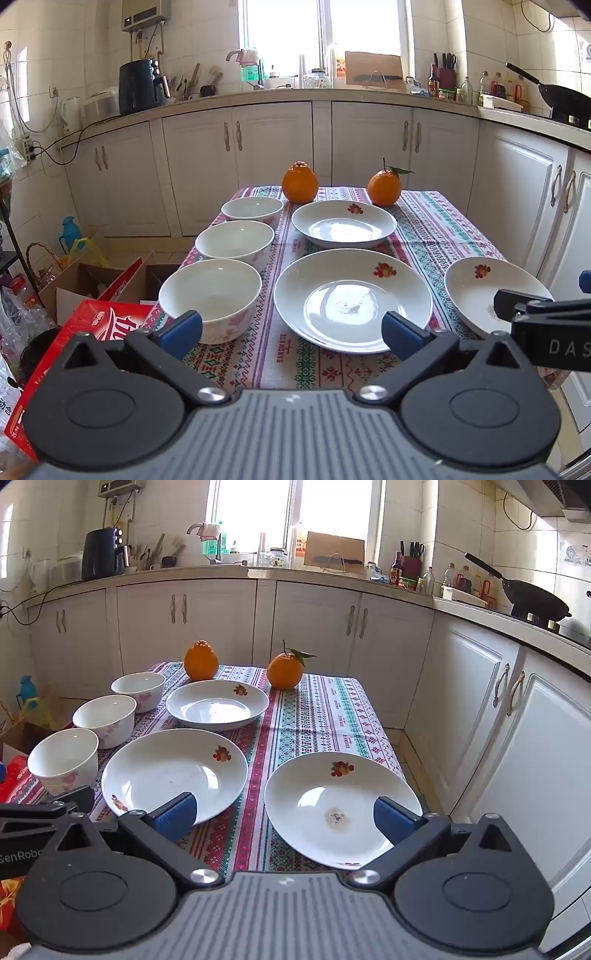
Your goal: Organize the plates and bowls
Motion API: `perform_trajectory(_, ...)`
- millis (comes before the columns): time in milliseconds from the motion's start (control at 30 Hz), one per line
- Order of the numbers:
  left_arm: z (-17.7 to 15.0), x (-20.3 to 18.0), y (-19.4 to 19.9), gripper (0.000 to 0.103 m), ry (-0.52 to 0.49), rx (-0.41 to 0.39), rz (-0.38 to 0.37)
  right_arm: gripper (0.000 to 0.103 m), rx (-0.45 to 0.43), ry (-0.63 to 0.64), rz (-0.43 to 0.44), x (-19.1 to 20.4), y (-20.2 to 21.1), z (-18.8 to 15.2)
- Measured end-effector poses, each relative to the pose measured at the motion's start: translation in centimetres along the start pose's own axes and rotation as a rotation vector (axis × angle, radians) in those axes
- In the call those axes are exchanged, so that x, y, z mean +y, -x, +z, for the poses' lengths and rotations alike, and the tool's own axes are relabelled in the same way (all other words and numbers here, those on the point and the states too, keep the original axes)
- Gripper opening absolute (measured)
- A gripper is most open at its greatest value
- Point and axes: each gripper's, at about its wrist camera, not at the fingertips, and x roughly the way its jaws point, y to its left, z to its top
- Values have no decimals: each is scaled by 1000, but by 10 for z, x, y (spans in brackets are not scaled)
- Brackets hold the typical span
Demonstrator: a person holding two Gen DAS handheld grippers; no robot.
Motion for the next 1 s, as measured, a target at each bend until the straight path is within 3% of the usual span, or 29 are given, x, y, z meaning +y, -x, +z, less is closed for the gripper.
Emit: perform_trajectory(1000,-1,0,-1,102,-4,-3,5,103,-8,11,-3,1,2,0)
